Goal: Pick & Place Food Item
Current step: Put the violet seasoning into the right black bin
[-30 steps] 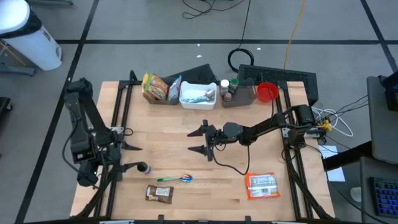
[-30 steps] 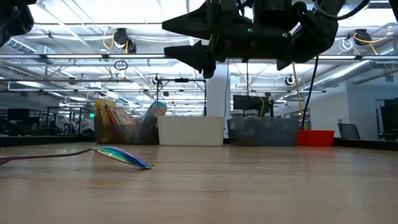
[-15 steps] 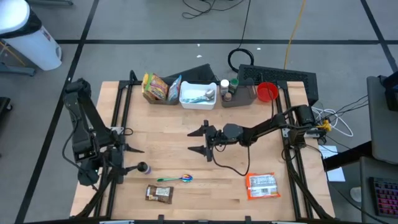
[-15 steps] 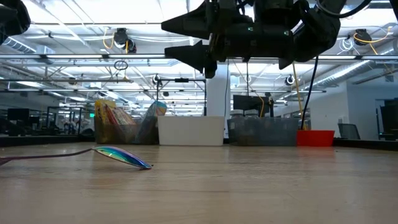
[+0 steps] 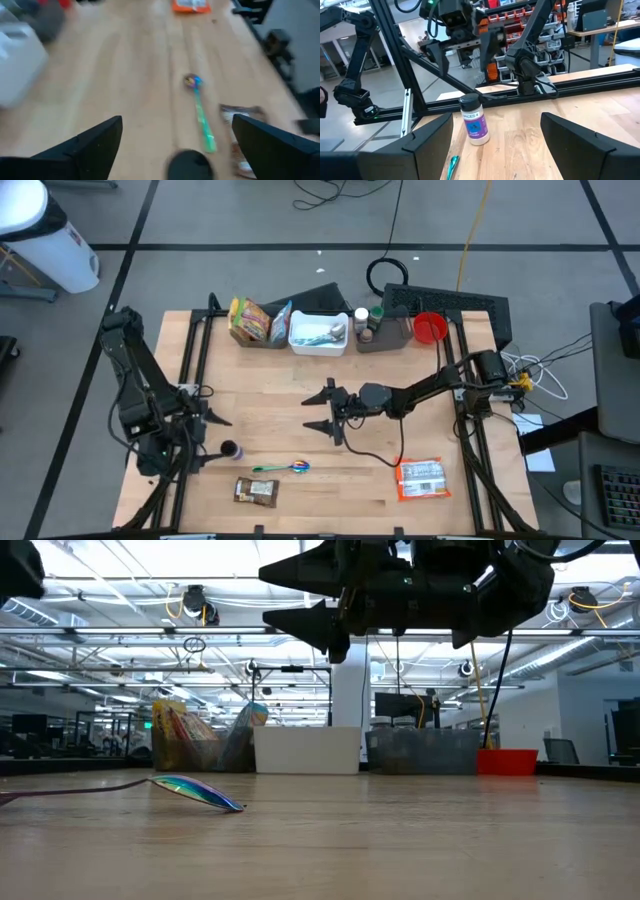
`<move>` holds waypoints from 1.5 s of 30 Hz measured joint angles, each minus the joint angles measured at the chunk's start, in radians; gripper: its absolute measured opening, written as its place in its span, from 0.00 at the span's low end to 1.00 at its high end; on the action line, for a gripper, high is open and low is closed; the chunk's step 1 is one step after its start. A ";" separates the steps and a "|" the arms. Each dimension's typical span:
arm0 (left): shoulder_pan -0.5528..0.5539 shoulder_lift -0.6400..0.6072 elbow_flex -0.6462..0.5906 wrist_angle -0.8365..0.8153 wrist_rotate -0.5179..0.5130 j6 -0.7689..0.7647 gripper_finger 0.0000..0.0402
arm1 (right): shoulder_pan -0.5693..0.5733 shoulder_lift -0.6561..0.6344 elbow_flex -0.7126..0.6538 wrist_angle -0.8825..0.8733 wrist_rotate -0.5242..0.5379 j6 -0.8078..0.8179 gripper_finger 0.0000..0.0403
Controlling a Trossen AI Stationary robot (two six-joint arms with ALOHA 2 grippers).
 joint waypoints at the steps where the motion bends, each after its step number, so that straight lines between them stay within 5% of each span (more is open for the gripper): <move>1: -0.001 0.000 0.000 0.008 0.023 -0.033 0.94 | 0.000 0.000 0.000 0.000 -0.001 0.000 0.73; 8: -0.020 0.014 0.000 0.013 0.090 -0.188 0.82 | -0.001 0.000 0.000 0.000 -0.002 -0.024 0.73; 20: -0.035 0.126 0.000 -0.279 0.091 -0.538 0.71 | -0.037 -0.001 0.000 0.028 -0.002 -0.132 0.73; 45: -0.127 0.204 0.000 -0.297 0.080 -0.674 0.67 | -0.023 -0.001 0.000 0.020 -0.005 -0.113 0.73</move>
